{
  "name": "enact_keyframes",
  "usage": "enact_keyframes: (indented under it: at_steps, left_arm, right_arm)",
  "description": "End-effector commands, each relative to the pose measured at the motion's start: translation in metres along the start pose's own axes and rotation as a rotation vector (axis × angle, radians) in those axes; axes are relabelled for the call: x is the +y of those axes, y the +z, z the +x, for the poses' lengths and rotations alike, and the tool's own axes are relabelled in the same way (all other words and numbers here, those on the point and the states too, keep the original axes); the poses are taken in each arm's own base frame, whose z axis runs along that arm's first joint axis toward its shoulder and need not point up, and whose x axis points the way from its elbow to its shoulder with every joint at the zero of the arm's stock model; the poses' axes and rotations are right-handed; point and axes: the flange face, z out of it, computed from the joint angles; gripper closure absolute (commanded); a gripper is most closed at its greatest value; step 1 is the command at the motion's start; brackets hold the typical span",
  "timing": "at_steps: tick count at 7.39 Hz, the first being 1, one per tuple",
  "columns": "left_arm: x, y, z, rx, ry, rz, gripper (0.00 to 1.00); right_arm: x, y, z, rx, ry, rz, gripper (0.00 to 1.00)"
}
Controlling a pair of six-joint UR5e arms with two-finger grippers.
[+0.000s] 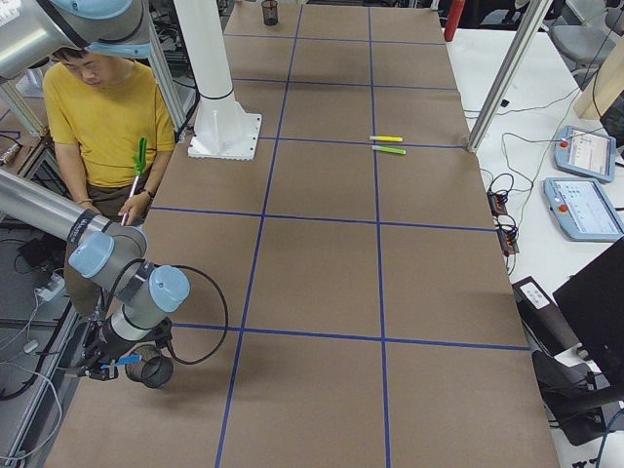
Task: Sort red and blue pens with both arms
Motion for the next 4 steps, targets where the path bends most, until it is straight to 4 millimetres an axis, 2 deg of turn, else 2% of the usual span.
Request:
enact_keyframes:
  at_steps: [1, 2, 3, 4]
  left_arm:
    - [0.0007, 0.0005, -0.0005, 0.000, 0.000, -0.001, 0.00]
    - [0.0009, 0.0010, -0.0010, 0.000, -0.002, -0.002, 0.00]
    - [0.0009, 0.0011, -0.0010, 0.000, -0.002, -0.002, 0.00]
    - [0.0011, 0.0016, -0.0015, 0.000, -0.003, -0.003, 0.00]
  right_arm:
    - [-0.0016, -0.0016, 0.0019, 0.010, -0.023, -0.004, 0.92]
    - [-0.0037, -0.0036, 0.0031, 0.013, -0.026, -0.003, 0.87]
    - [-0.0044, -0.0041, 0.0033, 0.014, -0.030, -0.002, 0.74]
    - [-0.0089, -0.0085, 0.0058, 0.024, -0.047, 0.002, 0.66]
